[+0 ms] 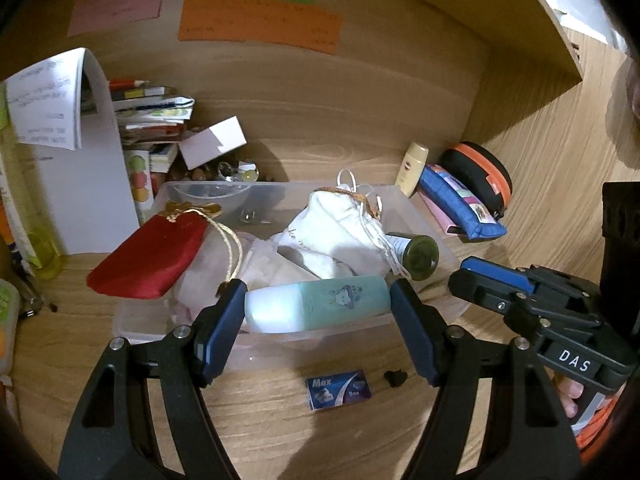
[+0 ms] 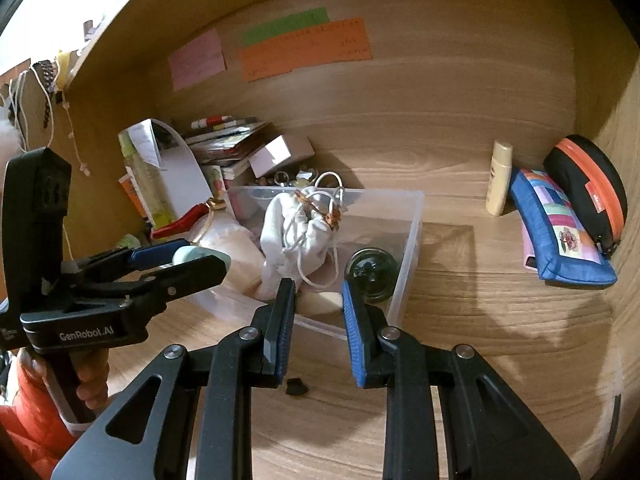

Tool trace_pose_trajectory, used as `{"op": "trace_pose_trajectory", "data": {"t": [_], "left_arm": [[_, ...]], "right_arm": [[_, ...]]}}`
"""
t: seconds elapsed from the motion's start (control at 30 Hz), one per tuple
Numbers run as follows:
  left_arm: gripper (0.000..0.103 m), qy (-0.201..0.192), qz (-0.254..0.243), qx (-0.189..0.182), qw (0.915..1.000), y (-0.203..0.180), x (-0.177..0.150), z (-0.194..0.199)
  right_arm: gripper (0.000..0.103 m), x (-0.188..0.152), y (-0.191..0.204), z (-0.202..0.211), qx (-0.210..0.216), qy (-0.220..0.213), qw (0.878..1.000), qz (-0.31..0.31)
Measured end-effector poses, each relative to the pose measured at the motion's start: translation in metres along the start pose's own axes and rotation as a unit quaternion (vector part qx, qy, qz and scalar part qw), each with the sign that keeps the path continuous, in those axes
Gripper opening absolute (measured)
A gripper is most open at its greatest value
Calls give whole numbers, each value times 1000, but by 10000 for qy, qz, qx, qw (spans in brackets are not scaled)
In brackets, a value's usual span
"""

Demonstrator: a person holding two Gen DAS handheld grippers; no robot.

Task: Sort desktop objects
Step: 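Carry the tube and bottle over the clear box and open both tools, then withdraw both tools and move the left tool toward the blue Max packet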

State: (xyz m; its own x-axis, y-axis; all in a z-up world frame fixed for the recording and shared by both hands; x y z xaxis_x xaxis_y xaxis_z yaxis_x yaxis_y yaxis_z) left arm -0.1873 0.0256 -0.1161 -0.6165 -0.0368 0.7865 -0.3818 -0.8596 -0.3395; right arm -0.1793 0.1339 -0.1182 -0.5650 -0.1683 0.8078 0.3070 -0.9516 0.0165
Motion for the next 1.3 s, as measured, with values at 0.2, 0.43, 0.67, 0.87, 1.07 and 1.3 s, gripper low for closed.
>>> {"op": "trace_pose_trajectory", "data": {"t": [0.2,0.43,0.67,0.87,1.07,1.3], "left_arm": [[73,-7,-120,65,9999,-1,5,-4],[73,26,-168,146,9997,-2,2,-4],[73,-30,-128,123,9998,-4,1,4],[80,-191,-201,155,9995,-9,2,19],[83,-252,-211,209,9992,-9,-2,31],[89,-319,-246,285,9988,-10,-12,44]], "right_arm": [[22,-3,-1,-12,-114,122,9998,51],[22,-5,2,-15,-235,134,9995,170],[22,-5,5,-10,-256,103,9994,219],[33,-5,7,-2,-341,35,9991,231],[33,-5,13,10,-366,-54,9991,219],[35,-10,20,21,-371,-76,9990,237]]}}
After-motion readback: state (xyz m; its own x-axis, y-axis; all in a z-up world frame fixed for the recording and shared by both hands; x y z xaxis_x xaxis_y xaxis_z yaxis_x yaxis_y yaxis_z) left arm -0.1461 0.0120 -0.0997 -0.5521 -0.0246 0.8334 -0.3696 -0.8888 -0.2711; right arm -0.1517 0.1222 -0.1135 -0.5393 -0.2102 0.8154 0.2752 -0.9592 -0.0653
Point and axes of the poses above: each gripper's, at about its wrist camera, not at the fingertips, and z roughly against the way its jaws point, y to its left, x to its top, the point moved 9 cm from there along -z, roughly the way its jaws point, and after that the axes turned 15 degrees about -x, right-handed, at the moved point
